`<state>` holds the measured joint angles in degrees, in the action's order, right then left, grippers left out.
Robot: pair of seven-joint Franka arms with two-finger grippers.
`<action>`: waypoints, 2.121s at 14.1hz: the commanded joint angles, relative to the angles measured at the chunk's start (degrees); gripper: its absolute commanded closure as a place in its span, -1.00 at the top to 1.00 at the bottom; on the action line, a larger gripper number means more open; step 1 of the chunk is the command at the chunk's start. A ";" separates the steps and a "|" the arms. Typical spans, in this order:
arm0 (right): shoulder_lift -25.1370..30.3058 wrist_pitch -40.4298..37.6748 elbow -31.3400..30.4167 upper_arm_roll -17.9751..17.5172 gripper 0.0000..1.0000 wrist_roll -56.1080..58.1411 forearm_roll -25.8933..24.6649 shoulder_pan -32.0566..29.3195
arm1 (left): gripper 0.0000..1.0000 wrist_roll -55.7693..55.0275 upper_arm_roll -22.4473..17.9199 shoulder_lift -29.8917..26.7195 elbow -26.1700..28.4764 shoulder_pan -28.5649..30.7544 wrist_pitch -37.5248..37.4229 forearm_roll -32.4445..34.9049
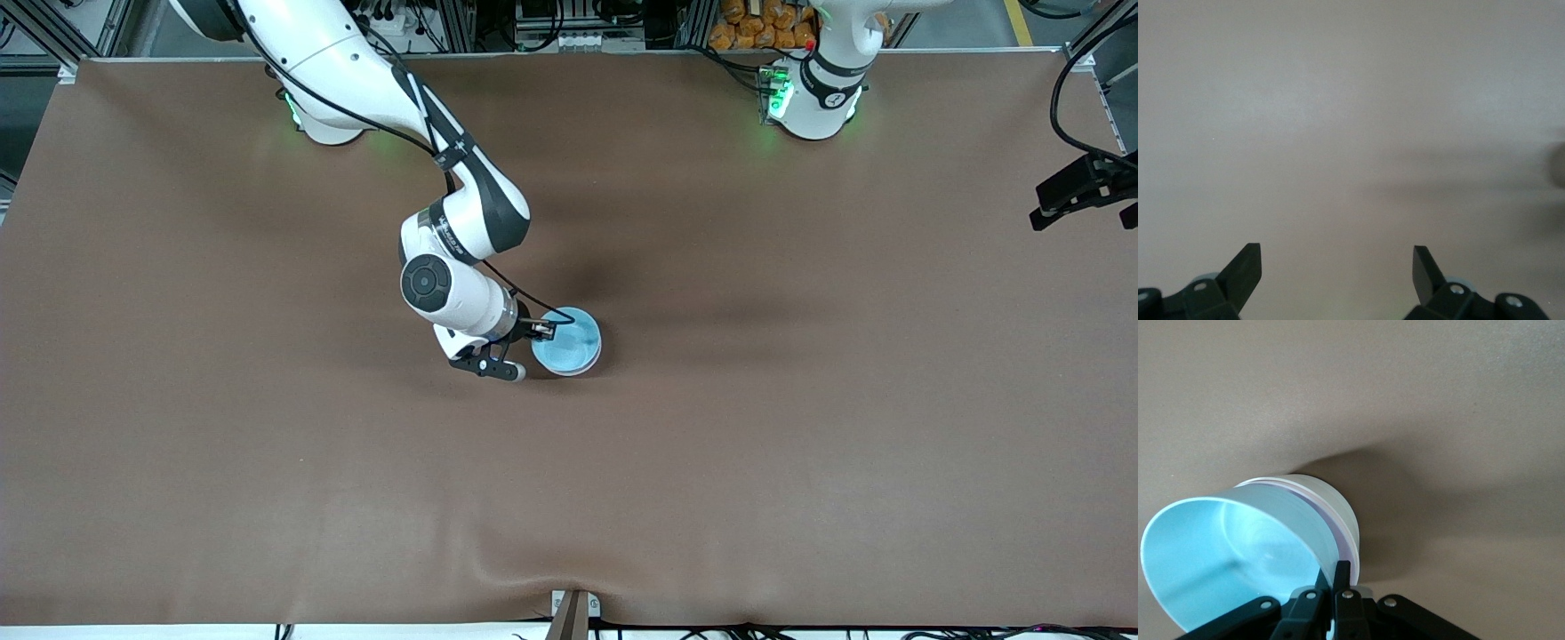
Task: Stack pink and blue bowls on white bowl
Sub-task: 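Lower the blue bowl onto the pink bowl while the left gripper withdraws, then open the right gripper and draw it back from the stack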
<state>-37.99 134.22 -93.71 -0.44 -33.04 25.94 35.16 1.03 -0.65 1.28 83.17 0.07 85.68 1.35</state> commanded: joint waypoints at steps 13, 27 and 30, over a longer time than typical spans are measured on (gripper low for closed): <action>6.68 -5.53 0.28 0.70 1.00 1.21 -2.12 -5.61 | 1.00 0.02 1.45 -2.33 3.05 0.29 0.72 -1.08; 34.36 -37.36 -4.03 0.79 1.00 35.94 -20.30 -36.48 | 1.00 -1.73 2.15 -1.37 2.79 0.11 0.89 -0.99; 39.03 -41.75 -4.03 0.88 1.00 34.98 -24.36 -36.22 | 1.00 -2.08 2.15 -1.36 2.61 0.29 0.89 -0.73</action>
<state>-3.34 93.91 -95.26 1.54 2.86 4.10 -1.15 -0.09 1.30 0.51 85.46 0.08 86.20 1.20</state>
